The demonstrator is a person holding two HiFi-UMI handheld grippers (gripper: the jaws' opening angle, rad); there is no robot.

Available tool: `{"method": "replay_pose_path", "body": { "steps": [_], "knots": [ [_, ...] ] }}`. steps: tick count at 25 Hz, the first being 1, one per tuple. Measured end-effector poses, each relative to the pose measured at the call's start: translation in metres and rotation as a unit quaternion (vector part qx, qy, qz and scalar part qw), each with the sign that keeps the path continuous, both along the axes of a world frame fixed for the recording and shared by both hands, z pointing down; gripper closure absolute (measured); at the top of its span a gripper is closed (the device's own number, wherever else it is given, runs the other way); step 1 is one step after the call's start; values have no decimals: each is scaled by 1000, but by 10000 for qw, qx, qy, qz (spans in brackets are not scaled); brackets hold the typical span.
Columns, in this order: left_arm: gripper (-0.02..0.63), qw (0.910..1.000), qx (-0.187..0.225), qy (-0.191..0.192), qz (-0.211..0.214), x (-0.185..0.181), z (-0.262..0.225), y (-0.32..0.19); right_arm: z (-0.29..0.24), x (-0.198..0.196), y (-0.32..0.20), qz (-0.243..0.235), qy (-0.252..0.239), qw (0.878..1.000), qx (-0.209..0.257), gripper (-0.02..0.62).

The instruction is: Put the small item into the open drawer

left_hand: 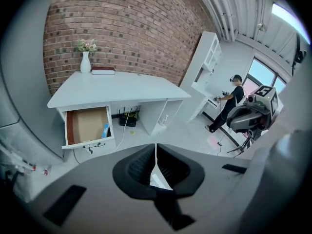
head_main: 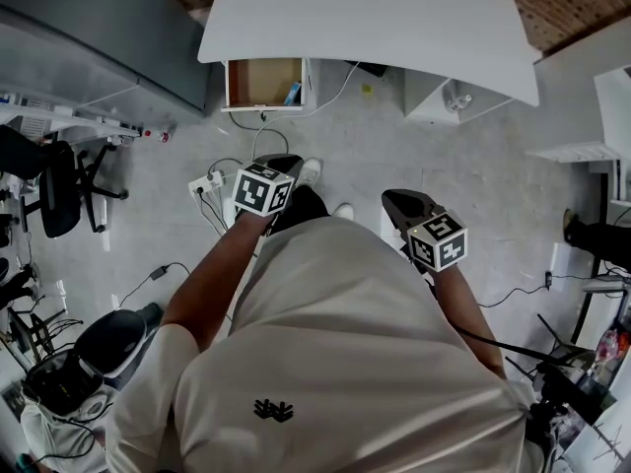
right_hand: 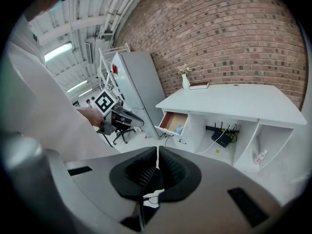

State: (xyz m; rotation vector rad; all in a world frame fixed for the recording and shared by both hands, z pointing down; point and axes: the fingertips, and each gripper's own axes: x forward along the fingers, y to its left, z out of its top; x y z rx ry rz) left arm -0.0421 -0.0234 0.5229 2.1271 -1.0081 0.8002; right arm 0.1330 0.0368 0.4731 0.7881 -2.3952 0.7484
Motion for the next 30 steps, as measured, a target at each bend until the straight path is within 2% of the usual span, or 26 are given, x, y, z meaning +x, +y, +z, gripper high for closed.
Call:
{"method": "replay_pose_path", "body": {
  "steps": [16,30],
  "knots": [
    [574,9998,-19,90,-154,-3,7,20,3,-6,13,-218,60,9997,99,560],
    [574,9998,-109,121,-109,1,13,25,7,-4,23,-230,151,9996,69,563]
  ]
}}
